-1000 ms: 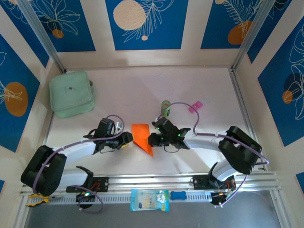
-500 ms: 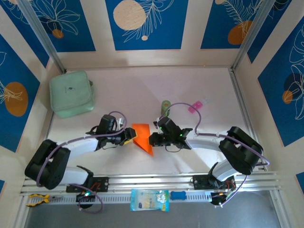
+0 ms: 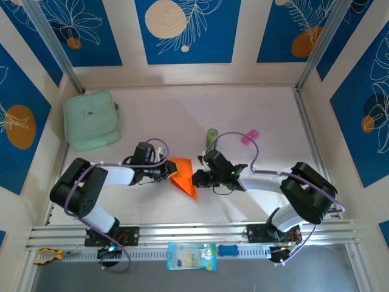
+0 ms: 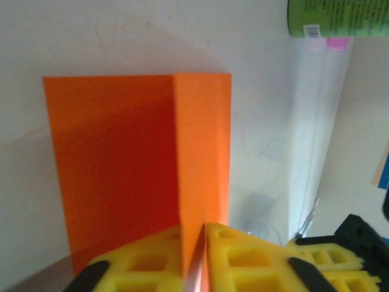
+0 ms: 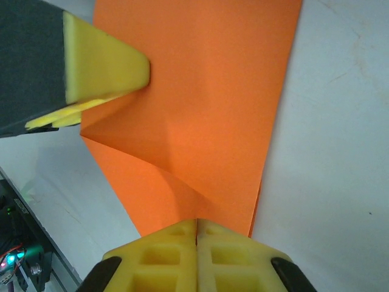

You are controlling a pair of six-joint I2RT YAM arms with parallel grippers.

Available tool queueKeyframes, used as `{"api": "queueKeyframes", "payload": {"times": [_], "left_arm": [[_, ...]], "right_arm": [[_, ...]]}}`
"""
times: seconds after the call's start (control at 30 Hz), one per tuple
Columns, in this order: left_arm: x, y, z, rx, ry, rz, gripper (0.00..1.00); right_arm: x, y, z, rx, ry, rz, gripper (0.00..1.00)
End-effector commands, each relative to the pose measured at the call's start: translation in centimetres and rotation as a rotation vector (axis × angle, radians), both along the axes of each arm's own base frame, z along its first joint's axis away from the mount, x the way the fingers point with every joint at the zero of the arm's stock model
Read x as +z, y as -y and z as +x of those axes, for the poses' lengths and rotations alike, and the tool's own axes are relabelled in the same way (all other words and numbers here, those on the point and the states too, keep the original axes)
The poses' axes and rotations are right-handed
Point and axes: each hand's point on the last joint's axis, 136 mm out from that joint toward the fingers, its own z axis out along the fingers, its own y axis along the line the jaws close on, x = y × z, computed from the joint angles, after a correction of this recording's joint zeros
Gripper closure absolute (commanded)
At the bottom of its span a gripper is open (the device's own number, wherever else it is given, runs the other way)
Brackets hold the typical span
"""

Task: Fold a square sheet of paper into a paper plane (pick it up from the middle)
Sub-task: Fourth fold the wing at the center of the table.

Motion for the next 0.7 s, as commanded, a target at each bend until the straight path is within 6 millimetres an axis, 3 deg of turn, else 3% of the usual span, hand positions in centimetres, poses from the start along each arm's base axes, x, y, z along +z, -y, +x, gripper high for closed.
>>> {"api": "queueKeyframes", "payload": {"times": [0.0,0.3,0.5,0.6,0.67], "left_arm": [[0.5,0.1,0.4,0.013,0.018,-0.047,0.91],[0.6,-3.2,-0.3,0.151,0.048,0.089,1.00],[0.9,-3.9,-1.2,0.172,0.049,0.131,1.00],[0.9,-3.9,-1.5,0.179,0.050,0.145,1.00],[0.8,-3.7,-1.6,0.173,0.047,0.150,0.99]], "right_arm": [[0.5,0.2,-0.3,0.016,0.007,0.014,0.91],[1.8,1.8,-0.3,-0.019,0.105,-0.073,0.64],[2.6,2.4,-0.5,-0.029,0.159,-0.077,0.51],[3.1,2.1,-0.6,-0.018,0.184,-0.068,0.29],[3.2,1.9,-0.7,-0.015,0.195,-0.074,0.23]]}}
